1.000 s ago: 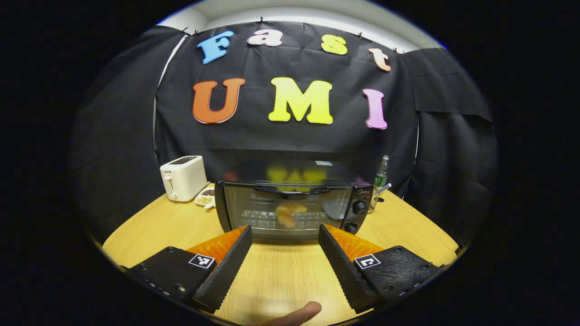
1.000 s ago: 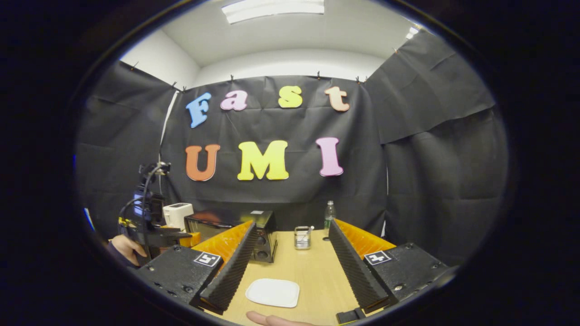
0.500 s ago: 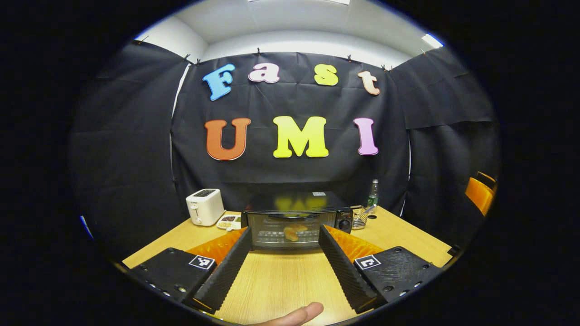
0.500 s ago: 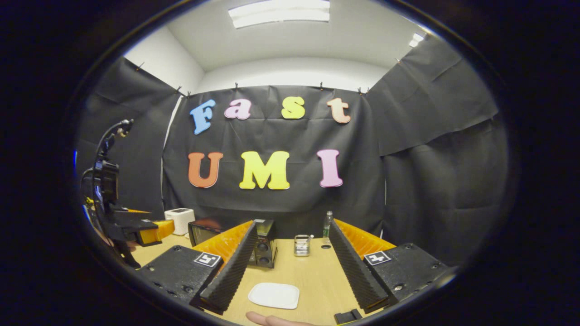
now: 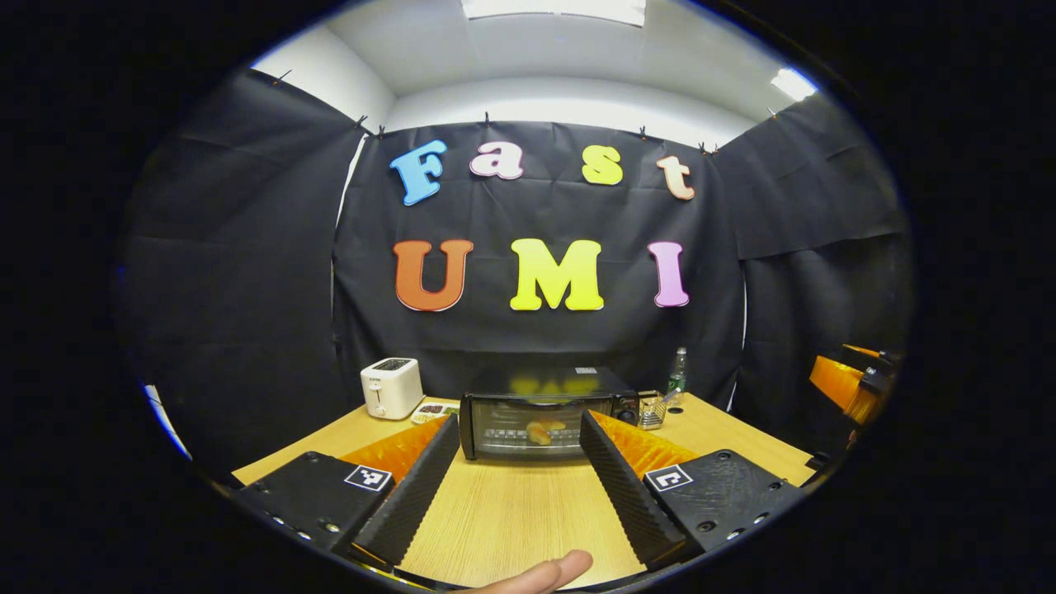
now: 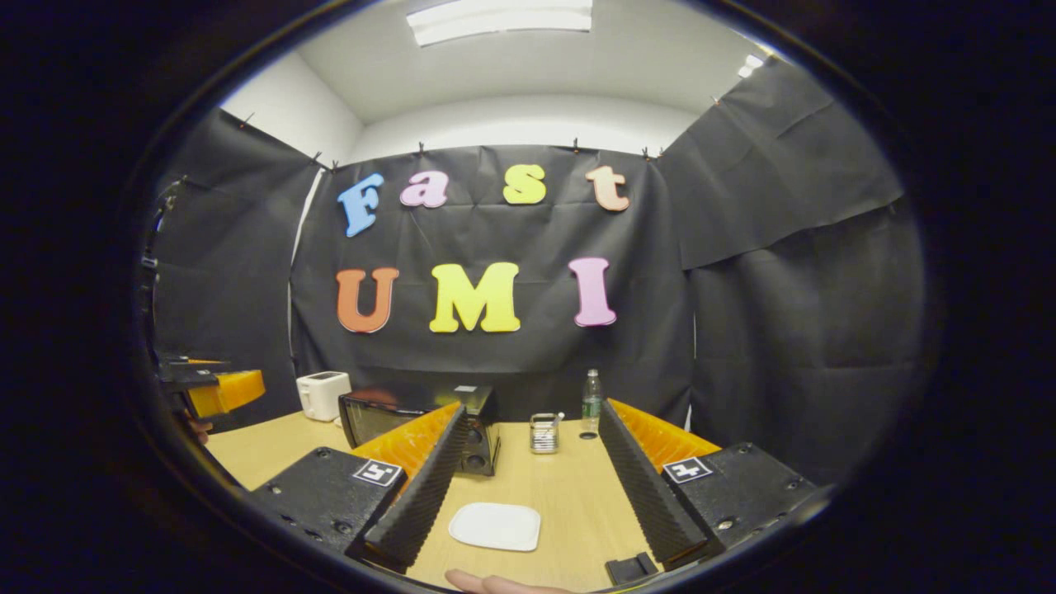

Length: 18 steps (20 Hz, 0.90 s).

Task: Open the electric oven with the left hand, put the food in, and close the electric oven.

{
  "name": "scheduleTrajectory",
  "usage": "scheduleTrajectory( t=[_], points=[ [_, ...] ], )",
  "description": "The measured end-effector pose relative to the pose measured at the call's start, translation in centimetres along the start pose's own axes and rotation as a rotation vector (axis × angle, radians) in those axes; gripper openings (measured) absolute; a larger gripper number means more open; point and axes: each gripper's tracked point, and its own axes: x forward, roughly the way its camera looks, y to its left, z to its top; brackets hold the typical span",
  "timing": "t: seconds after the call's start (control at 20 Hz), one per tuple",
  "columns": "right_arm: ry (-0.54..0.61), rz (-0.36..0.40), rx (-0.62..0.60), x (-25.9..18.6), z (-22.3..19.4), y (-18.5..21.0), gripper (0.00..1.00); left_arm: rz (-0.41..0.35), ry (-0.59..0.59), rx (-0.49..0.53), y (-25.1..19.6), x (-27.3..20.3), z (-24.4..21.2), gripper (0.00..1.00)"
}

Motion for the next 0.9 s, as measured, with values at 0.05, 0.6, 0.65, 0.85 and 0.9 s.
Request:
scheduleTrajectory(
  t=[0.05, 0.6, 0.65, 0.85, 0.9],
  points=[
    [-0.001, 0.008, 0.008, 0.0, 0.0, 0.2, 0.96, -0.008, -0.006, -0.015, -0.2, -0.2, 0.3, 0.96],
    [-0.006, -0.029, 0.005, 0.3, -0.4, -1.5, 0.96, -0.04, -0.02, 0.049, -1.3, -0.9, 0.7, 0.95],
    [-0.006, -0.031, 0.006, 0.2, -0.3, -1.5, 0.96, -0.045, -0.02, 0.054, -1.5, -1.0, 0.6, 0.95],
    [-0.005, -0.025, 0.012, 0.1, -0.4, -1.6, 0.96, -0.054, -0.015, 0.06, -2.0, -1.3, 0.5, 0.96],
    [-0.004, -0.025, 0.012, 0.2, -0.6, -1.6, 0.96, -0.056, -0.014, 0.061, -2.0, -1.3, 0.4, 1.0]
  ],
)
